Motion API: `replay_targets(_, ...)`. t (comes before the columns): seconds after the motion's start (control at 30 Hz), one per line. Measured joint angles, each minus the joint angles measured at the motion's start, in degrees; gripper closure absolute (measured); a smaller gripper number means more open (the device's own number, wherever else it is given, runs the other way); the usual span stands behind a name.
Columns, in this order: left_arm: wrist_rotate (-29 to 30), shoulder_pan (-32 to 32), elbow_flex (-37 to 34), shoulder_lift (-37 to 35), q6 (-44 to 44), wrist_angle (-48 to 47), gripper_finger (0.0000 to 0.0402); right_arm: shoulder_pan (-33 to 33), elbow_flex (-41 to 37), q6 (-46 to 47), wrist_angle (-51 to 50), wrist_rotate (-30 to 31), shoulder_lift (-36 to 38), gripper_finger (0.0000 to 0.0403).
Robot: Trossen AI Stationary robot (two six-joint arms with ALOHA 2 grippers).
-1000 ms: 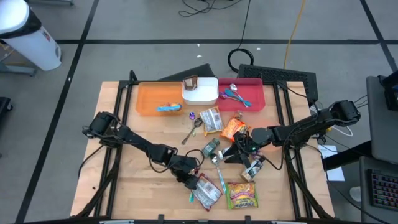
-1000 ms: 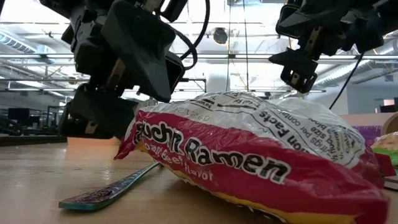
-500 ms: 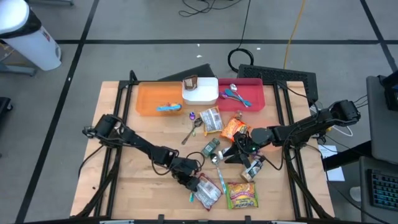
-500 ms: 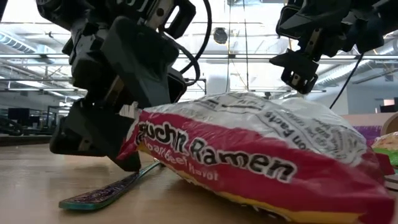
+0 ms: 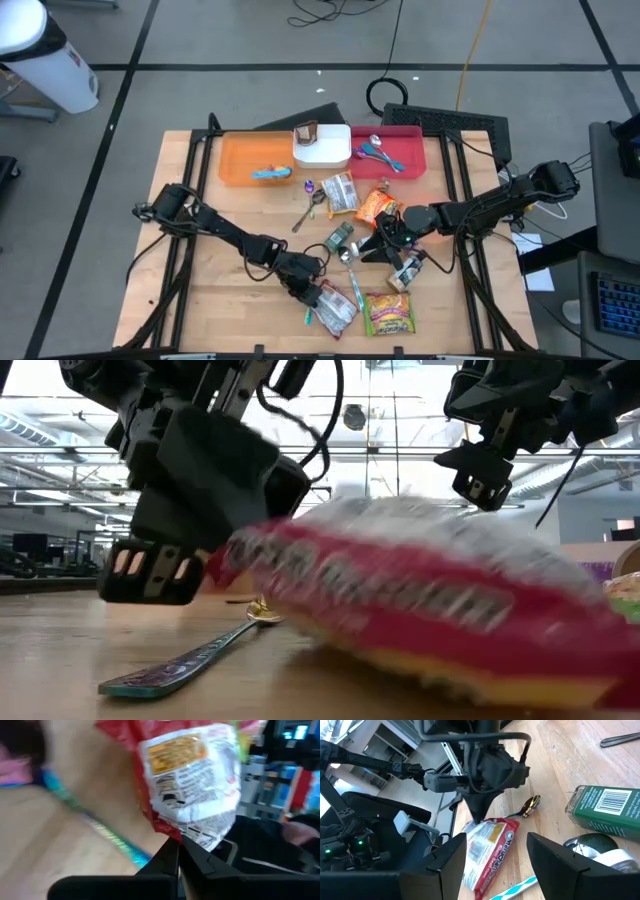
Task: Pick & Place Food Item
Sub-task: Put the red noodle pack into the orange bin
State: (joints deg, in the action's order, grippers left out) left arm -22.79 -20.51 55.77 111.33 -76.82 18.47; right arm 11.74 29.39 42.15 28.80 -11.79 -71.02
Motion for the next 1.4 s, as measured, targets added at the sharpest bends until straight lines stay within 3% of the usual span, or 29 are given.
replay_targets(0.27,-2.9,0.05,1.59,-3.44,1.4,2.05,0.0397,0.01,-0.05,-0.42,-0.39,0.0,0.0,0.0202)
replay_targets(0.37,-2.71,0.42,2.87,-6.18,3.74,-1.94,0.0398,0.0,-0.1,-0.63,-0.79,-0.01,0.0,0.0202)
replay_targets(0.6,1.31,2.31,9.69,-13.67,13.81,-25.19,0.0399,-0.01,-0.09,-0.85,-0.52,0.0,0.0,0.0202)
replay_targets(0.83,8.24,4.75,21.24,-18.6,23.75,-44.49,0.04,0.01,-0.07,-0.83,-0.4,-0.01,0.0,0.0202)
replay_targets(1.17,19.2,7.67,41.96,-19.58,35.05,-72.58,0.04,0.01,-0.07,-0.17,-0.39,-0.06,0.0,0.0202)
replay_targets(1.4,24.52,9.98,53.12,-19.58,40.6,-86.2,0.0401,0.0,-0.07,0.61,-0.38,-0.22,0.0,0.0202)
